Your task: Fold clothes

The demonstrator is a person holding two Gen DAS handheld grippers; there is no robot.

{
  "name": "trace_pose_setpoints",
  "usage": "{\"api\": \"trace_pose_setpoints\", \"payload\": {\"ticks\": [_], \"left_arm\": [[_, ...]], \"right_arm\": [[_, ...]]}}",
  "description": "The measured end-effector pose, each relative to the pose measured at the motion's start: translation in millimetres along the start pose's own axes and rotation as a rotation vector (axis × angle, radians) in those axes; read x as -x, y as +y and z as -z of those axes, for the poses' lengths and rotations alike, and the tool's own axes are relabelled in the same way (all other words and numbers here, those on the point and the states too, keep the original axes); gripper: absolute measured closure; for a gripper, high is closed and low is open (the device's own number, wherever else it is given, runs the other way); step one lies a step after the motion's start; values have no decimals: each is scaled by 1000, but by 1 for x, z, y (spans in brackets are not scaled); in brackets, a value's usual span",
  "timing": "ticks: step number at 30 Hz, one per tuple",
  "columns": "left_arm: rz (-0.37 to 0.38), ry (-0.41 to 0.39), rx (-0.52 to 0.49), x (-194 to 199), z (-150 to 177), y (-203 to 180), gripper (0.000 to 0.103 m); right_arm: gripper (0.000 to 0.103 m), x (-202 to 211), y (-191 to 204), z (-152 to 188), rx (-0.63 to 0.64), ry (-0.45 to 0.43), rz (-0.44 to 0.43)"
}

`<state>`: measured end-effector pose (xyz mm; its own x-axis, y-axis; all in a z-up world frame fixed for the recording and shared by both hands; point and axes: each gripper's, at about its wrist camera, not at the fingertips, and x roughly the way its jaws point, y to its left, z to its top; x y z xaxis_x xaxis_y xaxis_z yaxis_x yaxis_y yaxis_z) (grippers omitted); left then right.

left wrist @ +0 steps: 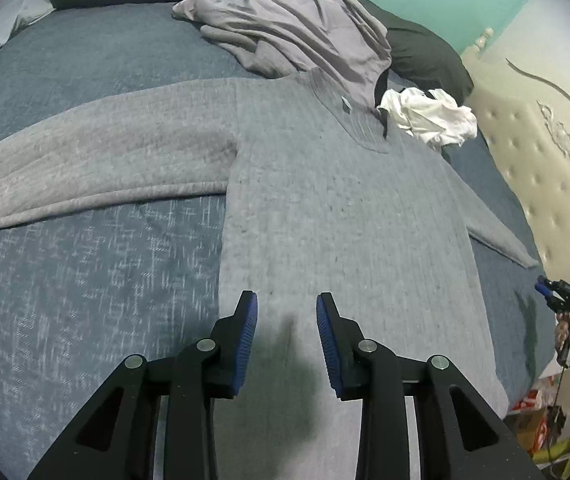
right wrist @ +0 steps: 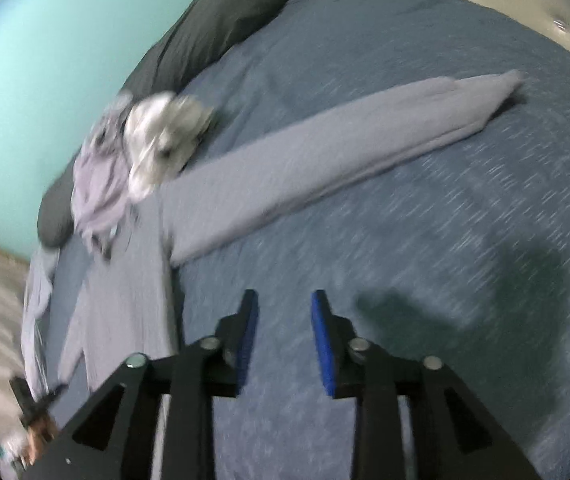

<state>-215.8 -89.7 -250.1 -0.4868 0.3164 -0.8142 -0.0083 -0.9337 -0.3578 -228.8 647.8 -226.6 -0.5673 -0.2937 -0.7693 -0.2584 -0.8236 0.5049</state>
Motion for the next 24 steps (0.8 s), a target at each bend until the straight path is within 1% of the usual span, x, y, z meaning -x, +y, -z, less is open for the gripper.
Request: {"api": "trace_pose_setpoints", "payload": {"ticks": [3,6,12,17,24], "left_arm": [[-16,-23,2,-7,-2,-4,69],[-24,-50,11,-16,-4,-5,69],[-10,-77,38,-30,-6,-8,69],[-18,-91,45,-38,-4,-11,69],[-25,-94,43,-46,-1,-17,69]], "right_arm": [[72,2,-22,-14,-28,-49,19],[71,4,-55,-27,-132,-96,13],[68,9,-110,-44,-309,-225,54],[68,15,-135,-56,-338,-286,96],[68,3,-144,-75,-313,-330,137]]}}
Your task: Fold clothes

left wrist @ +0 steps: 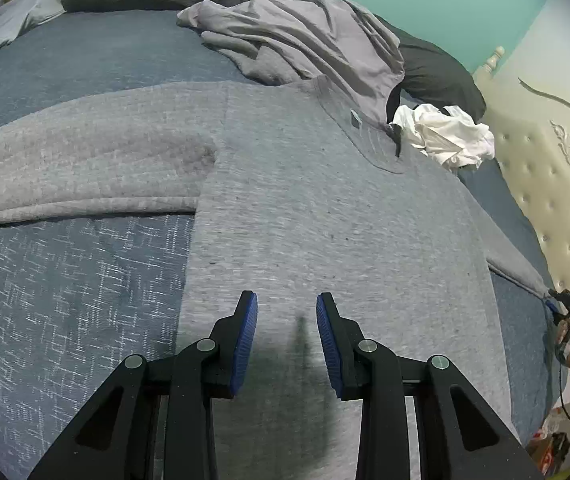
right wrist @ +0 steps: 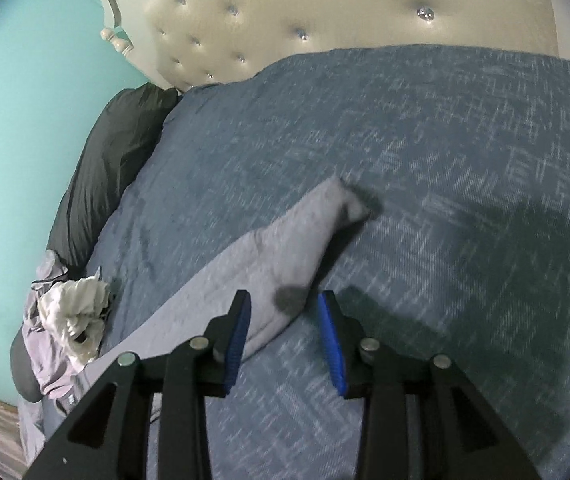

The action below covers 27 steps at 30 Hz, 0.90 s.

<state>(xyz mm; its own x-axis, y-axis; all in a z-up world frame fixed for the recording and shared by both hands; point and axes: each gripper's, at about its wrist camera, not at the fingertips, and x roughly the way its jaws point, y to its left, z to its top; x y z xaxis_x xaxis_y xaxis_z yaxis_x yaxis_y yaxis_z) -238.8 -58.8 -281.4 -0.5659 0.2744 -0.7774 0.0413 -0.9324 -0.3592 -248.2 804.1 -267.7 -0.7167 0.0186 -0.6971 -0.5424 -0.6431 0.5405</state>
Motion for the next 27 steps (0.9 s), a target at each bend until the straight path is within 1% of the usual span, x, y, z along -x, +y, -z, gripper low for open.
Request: {"api": "trace_pose_setpoints", "payload": {"ticks": [5,10,12,13,15,18,23,27], "left_arm": [[-7,-8,-5,0,3,-2,69],[-10,-2,-8,-1,5,-4,69],[-15,-3,-13,-1,6,-6,69],[-19,-5,-18,0,6,-7,69],[-16,-10,-18,1,7,-7,69],[-9,-12,-11,2,7,-8,69],[-3,-17,-13,7,7,-9,69],[0,-28,-1,14,6,-7,69]], "right_arm": [[68,-20,2,-5,26,-1,26],[68,-24,-2,-10,26,-25,23],[74,-27,2,-13,46,-25,30],[83,-29,5,-15,66,-22,36],[93,-27,15,-16,130,-32,53],[96,-19,23,-17,169,-60,39],[97,-5,39,-20,229,-100,16],[97,12,59,-23,259,-125,-28]]}}
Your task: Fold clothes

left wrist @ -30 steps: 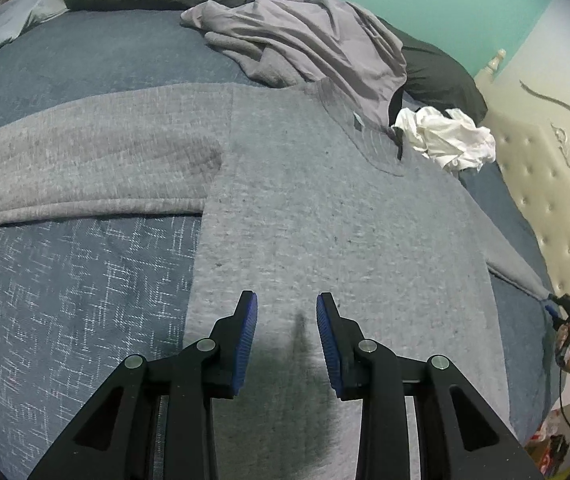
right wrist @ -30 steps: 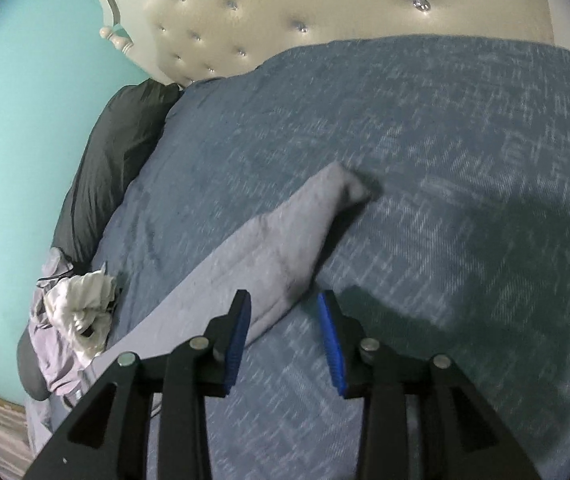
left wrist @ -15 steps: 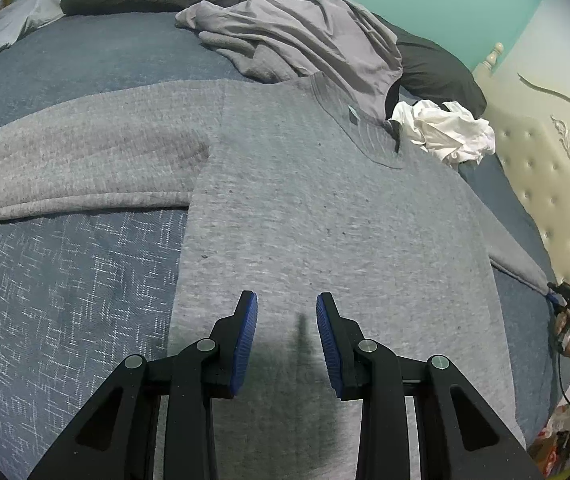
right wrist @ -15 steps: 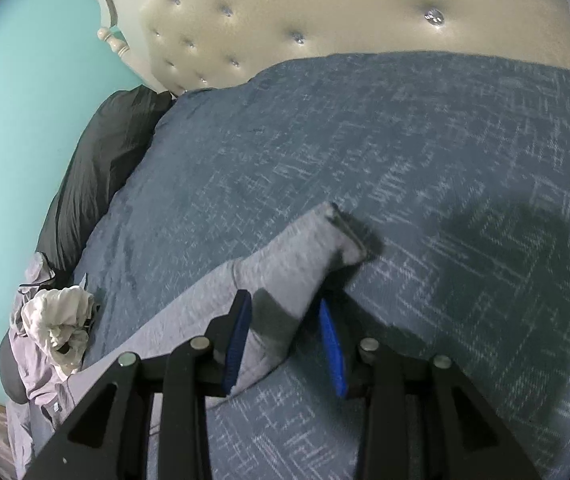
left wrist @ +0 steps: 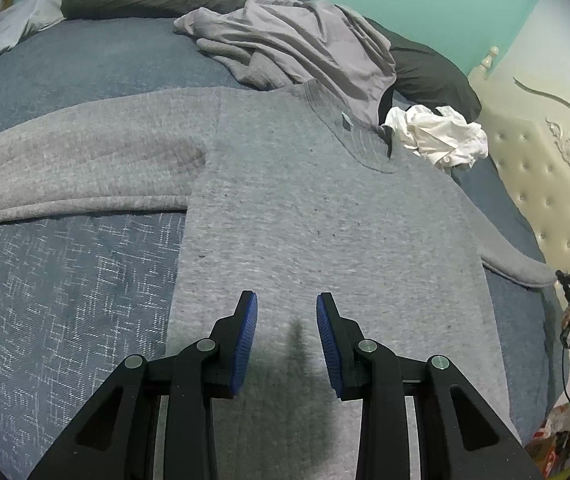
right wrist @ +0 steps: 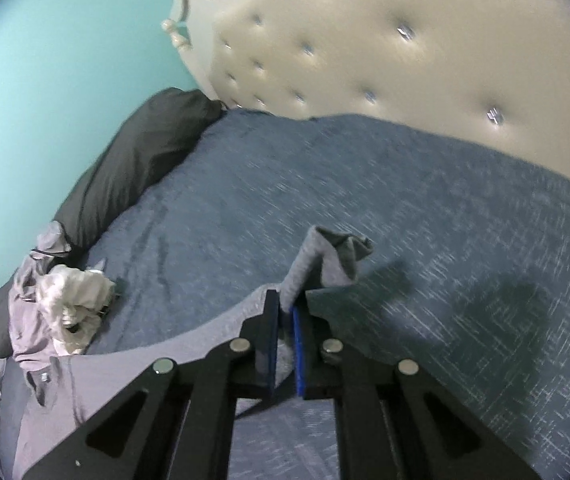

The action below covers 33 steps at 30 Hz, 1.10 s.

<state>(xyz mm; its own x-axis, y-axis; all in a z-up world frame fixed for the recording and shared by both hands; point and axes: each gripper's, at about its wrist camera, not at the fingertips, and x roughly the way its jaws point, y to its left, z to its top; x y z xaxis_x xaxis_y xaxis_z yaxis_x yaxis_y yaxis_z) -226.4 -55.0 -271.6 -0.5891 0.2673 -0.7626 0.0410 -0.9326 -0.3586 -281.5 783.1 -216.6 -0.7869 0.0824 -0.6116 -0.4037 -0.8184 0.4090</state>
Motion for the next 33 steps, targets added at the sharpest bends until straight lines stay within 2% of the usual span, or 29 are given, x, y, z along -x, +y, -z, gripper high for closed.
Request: {"api": "trace_pose_setpoints", "payload": {"ticks": [8,16,22,29,33], "left_arm": [[3,-28,14,18,-6,5,69],[45,-38,5,28,-14,8,69],[84,-44,31,34,-13,18,69],[101,-39,47,33,-3,32,69],[144,-31,86,32,0,38,69]], "right_arm": [[98,32,68,-10,74,-36,-166],[98,60,169,-1,176,-12,-330],[98,66,250,23,274,49,-417],[98,67,336,63,373,120,-478],[98,77,380,88,430,150,-533]]}}
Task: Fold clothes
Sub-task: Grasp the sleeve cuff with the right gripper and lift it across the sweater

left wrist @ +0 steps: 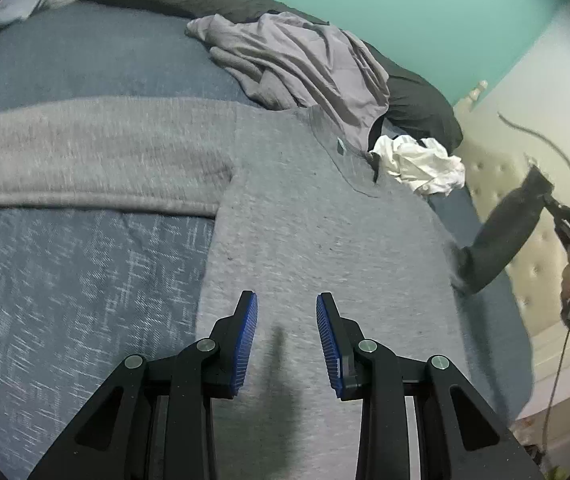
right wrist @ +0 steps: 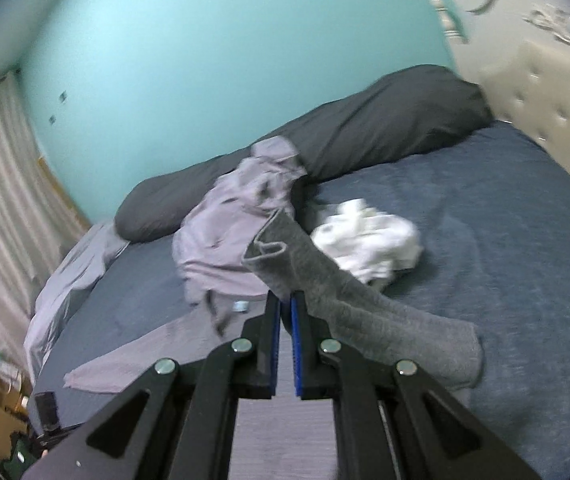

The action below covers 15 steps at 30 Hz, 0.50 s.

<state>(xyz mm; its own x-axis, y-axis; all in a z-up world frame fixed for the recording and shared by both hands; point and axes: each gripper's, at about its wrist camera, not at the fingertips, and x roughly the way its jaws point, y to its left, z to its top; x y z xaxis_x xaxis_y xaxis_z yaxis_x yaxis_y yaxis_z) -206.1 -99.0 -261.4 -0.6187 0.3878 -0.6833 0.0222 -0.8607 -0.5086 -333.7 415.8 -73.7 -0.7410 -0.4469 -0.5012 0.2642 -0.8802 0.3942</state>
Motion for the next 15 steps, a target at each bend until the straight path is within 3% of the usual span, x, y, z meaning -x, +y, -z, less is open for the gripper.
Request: {"api": "trace_pose_setpoints", "payload": {"ticks": [7,15], "left_arm": [[35,-13,26,5,3,8,69],[38,-30,33,11,4,18,69]], "right_arm": [[98,-28,79,13,91,60,-110],[99,-63,138,46,151,156,-140]]}}
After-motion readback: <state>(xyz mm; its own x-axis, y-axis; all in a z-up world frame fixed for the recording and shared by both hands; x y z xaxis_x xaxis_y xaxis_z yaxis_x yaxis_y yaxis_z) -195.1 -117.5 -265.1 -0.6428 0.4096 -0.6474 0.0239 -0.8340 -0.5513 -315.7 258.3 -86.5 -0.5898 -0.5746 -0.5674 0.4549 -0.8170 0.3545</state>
